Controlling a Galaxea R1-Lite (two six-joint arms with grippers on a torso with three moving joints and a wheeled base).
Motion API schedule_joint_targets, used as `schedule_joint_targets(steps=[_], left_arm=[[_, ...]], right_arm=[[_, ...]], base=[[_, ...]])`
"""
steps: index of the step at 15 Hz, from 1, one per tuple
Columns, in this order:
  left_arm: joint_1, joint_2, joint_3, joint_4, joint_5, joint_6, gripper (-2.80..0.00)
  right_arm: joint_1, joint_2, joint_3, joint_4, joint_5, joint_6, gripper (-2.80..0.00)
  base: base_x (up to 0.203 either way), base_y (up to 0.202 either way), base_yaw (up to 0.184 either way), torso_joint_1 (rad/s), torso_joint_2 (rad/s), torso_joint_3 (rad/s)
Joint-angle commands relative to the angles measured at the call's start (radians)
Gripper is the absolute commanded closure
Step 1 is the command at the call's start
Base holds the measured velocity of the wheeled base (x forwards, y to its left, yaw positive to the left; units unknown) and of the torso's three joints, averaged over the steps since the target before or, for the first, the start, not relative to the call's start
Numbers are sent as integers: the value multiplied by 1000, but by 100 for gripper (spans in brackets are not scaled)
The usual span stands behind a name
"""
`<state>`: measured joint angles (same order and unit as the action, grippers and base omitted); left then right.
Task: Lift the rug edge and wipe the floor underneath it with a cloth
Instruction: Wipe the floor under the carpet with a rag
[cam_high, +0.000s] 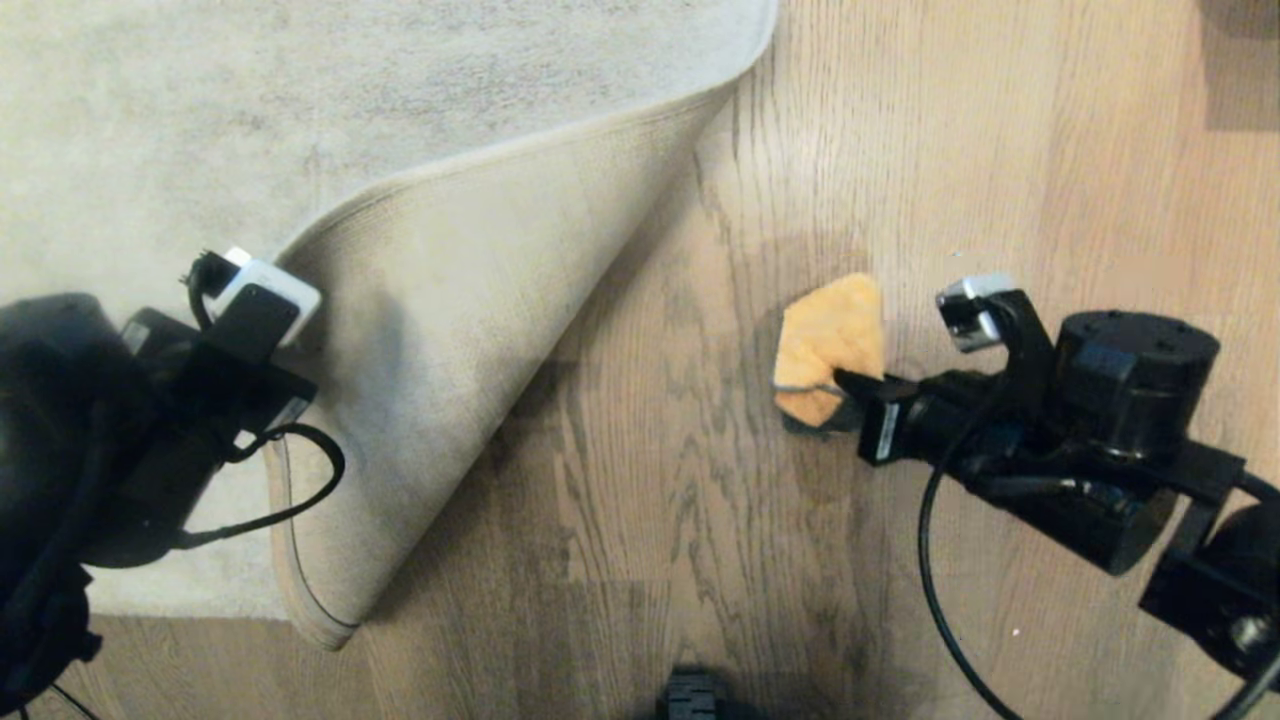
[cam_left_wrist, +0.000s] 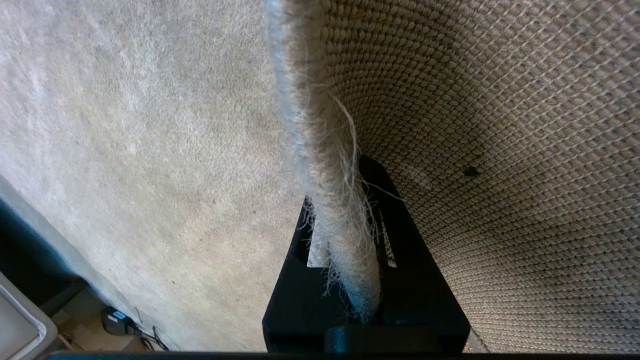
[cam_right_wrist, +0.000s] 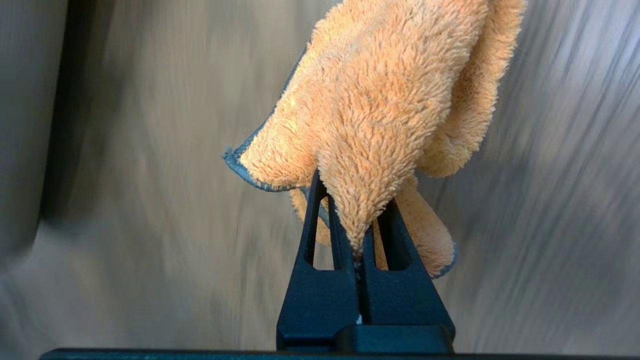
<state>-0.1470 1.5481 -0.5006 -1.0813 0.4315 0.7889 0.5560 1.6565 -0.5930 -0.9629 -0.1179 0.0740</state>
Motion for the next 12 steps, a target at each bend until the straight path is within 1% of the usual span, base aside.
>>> schedule_joint_targets(steps=[1,4,6,7,8,9,12], left_arm=[[0,7,-1,-6,3,4,0],[0,6,2,-6,3,4,0],[0,6,7,-6,3,4,0],[0,6,8,-6,3,4,0],[1,6,8,-6,4,4,0],[1,7,10,-6,3,4,0],[1,7,24,-6,3,4,0]], right_arm=[[52,-12,180,-115,0,2,0],[127,152,269,-326,-3,3,0],[182,294,288,-494,-8,6,0],[217,353,284,-544,-13,6,0],[252,399,254,-574,-24,6,0],[271,436,201,-588,-37,7,0],[285,530,65,-587,-45,6,0]], base=[[0,0,0,0,0,0],[0,0,0,0,0,0],[0,0,0,0,0,0],[0,0,0,0,0,0],[0,0,0,0,0,0],[0,0,0,0,0,0],[0,0,0,0,0,0]])
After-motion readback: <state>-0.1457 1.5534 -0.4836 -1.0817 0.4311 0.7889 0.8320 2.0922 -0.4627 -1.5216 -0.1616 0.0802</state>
